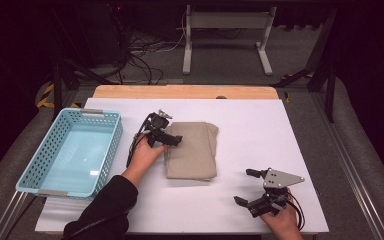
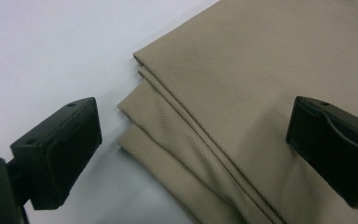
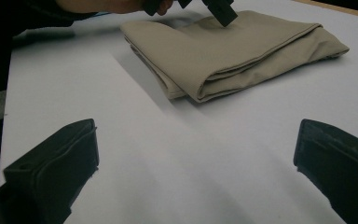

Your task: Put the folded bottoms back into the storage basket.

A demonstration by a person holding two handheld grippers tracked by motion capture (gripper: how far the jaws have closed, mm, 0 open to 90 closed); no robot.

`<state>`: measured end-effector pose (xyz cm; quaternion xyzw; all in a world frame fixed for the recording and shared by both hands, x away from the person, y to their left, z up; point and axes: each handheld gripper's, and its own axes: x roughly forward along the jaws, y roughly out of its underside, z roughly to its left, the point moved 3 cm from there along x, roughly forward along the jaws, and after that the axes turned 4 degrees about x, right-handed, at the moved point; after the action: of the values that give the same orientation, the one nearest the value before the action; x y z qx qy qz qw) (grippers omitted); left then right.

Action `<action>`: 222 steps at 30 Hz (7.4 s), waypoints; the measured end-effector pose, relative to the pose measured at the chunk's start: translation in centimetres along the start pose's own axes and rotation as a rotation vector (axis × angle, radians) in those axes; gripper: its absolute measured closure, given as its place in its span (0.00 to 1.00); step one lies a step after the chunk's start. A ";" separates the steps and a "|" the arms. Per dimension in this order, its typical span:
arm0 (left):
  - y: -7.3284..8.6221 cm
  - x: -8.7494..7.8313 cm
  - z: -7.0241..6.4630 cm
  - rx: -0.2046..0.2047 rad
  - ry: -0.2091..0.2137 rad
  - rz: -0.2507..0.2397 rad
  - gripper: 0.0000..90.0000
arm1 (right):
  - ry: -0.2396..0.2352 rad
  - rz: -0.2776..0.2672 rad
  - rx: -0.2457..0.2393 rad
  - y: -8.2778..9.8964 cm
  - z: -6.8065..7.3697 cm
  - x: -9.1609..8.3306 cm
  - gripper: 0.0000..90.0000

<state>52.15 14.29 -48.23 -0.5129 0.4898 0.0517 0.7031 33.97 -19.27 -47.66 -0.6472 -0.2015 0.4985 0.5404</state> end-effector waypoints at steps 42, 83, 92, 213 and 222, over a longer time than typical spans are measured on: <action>0.0 1.3 -0.1 0.006 0.022 -0.051 0.04 | -0.010 0.007 -0.001 0.0 0.0 0.1 0.01; -1.8 -2.1 -2.1 -0.017 0.202 -0.123 0.82 | -0.016 -0.003 0.011 0.0 -0.1 0.0 0.01; -2.9 -4.9 -3.2 -0.006 0.263 -0.220 0.82 | -0.016 -0.004 0.010 0.0 0.0 0.0 0.01; -2.4 -27.6 0.9 0.045 0.169 -0.593 0.82 | -0.011 -0.002 0.007 0.0 0.1 0.0 0.01; -1.2 -29.2 2.2 0.030 0.145 -0.598 0.82 | -0.009 0.000 0.007 0.0 0.1 0.1 0.01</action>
<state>39.21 27.96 -25.79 -0.6264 0.3666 -0.2013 0.6578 33.94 -19.19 -47.70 -0.6428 -0.2024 0.5022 0.5419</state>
